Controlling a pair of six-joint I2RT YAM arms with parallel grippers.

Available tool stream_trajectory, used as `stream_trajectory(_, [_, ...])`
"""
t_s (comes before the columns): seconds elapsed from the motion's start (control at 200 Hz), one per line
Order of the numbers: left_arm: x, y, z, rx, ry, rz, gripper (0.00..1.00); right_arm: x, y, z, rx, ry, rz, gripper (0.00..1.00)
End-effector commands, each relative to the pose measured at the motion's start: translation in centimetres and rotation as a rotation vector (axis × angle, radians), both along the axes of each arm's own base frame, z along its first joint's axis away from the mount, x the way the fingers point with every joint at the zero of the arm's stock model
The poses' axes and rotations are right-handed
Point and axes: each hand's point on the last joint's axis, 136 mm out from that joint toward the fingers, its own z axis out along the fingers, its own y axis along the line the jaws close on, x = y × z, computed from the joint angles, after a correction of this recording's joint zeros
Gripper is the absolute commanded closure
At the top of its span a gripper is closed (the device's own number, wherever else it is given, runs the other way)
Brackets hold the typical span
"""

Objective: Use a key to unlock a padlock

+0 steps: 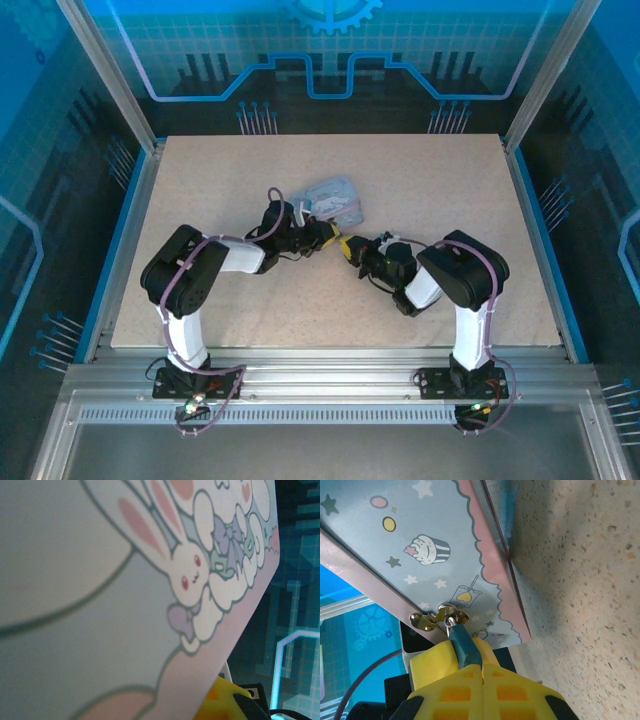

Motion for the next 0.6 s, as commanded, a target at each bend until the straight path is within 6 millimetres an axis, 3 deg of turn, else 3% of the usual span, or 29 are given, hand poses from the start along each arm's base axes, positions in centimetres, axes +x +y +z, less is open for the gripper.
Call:
stream_trajectory(0.0, [-3.88,-3.39,2.25,-0.092,-0.033,-0.202,1.0,0.79,0.93,0.0,-0.023,0.004,0.024,1.0])
stream_trajectory(0.595, [-4.5,-3.61,2.09,-0.068,-0.025,-0.223,1.0,0.62,0.88,0.52,-0.034,-0.006,0.035,1.0])
